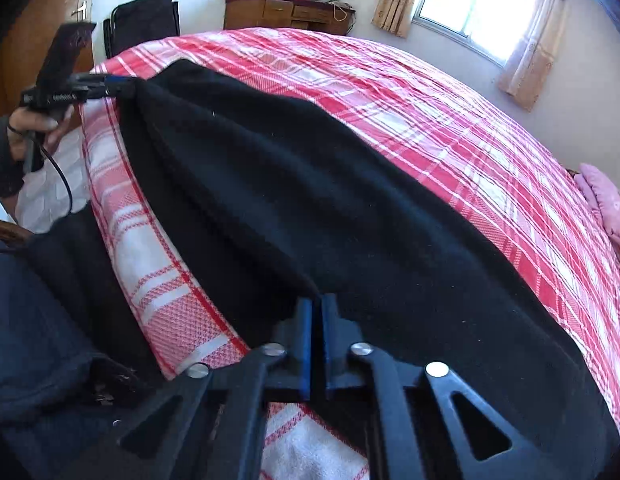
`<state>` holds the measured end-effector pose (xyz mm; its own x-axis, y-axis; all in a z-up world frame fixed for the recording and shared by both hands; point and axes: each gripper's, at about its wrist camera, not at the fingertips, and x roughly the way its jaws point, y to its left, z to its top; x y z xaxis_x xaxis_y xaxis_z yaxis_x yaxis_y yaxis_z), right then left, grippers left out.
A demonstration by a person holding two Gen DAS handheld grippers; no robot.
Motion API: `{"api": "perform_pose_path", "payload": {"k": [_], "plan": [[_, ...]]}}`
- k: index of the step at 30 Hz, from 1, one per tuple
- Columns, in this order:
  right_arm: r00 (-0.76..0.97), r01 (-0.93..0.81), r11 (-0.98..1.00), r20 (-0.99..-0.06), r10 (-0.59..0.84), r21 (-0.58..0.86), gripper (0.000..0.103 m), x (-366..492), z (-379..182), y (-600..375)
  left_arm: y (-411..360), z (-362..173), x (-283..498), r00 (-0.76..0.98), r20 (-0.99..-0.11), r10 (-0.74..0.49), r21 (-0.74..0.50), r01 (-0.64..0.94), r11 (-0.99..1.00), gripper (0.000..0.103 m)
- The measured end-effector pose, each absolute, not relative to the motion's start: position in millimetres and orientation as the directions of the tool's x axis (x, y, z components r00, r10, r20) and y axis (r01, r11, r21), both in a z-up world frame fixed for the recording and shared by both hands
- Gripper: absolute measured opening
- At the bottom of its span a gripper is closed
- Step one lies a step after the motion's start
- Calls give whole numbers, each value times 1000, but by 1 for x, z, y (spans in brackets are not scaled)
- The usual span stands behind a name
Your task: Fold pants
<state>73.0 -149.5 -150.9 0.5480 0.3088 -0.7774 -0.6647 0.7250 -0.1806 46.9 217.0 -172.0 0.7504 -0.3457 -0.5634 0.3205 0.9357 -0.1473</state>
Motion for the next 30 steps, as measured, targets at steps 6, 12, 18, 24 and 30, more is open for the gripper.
{"api": "perform_pose_path", "payload": {"k": [6,12,18,24,30], "plan": [[544,-671,722,-773,327,-167,3,60,-140,-150,219,-174,46,746,-559,-363,-152,338,929,60],[496,-675,720,-821,281,-161,3,71,-172,-144,226,-170,34,724,-550,-417,-166,395,904,61],[476,-690,713,-822,314,-127,9,70,-166,-149,254,-153,25,764,-500,-407,-185,365,912,61],[481,-678,728,-812,329,-107,15,62,-160,-161,239,-136,30,792,-450,-412,-183,370,911,73],[514,-627,775,-791,331,-83,43,65,-150,-183,182,-175,53,708,-638,-302,1,393,919,73]]}}
